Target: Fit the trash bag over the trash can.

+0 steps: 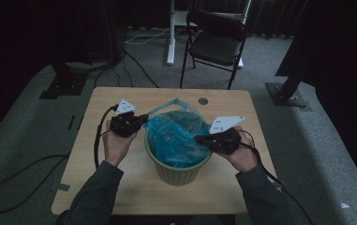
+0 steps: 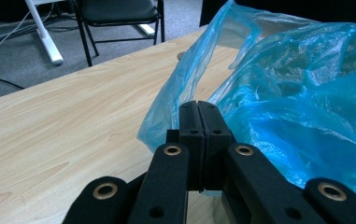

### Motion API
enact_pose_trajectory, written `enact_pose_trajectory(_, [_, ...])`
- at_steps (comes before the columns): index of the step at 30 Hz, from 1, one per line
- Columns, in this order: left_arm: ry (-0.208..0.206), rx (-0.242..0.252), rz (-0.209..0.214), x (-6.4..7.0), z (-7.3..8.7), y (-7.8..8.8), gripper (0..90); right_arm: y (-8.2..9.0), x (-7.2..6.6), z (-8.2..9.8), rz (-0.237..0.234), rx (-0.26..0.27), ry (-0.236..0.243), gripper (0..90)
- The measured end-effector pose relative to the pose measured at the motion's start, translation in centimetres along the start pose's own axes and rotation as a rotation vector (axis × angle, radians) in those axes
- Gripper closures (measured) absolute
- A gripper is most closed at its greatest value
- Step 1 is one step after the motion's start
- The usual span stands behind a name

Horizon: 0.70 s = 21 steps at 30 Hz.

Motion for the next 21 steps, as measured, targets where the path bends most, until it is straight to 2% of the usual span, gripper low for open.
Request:
enact_pose_trajectory(5, [0.001,0.010,-0.003,0.0,-0.1,0.1,88.4,-0.4,-0.4,0.1,-0.025,-0.016,0.017,88.3])
enact_pose_trajectory(9, [0.003,0.011,-0.005,0.0,-0.2,0.2,87.9,0.3,0.4,-0.2,-0.011,0.038,-0.013,77.8])
enact_pose_trajectory(11, [0.001,0.010,-0.005,0.0,-0.2,0.2,87.8,0.7,0.9,-0.5,0.012,0.059,-0.029,72.1])
enact_pose_trajectory(15, [0.000,0.011,-0.004,0.0,-0.3,0.1,87.6,1.8,1.7,-1.3,0.050,0.118,-0.047,69.0])
enact_pose_trajectory(17, [-0.003,0.010,-0.004,0.0,-0.3,0.1,87.5,2.4,2.4,-2.0,0.076,0.149,-0.063,69.0])
enact_pose_trajectory(21, [-0.002,0.013,-0.005,0.1,-0.4,0.1,87.2,2.7,3.9,-2.8,0.138,0.169,-0.102,69.1])
Point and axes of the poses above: each handheld gripper's, and its own axes: y roughly backward along the jaws, z roughly out of its underside, x roughly to its right, the point moved 2 cm from there along -y, roughly forward along the jaws, and after that the axes turned 1 degree about -x, right-handed, at the moved point
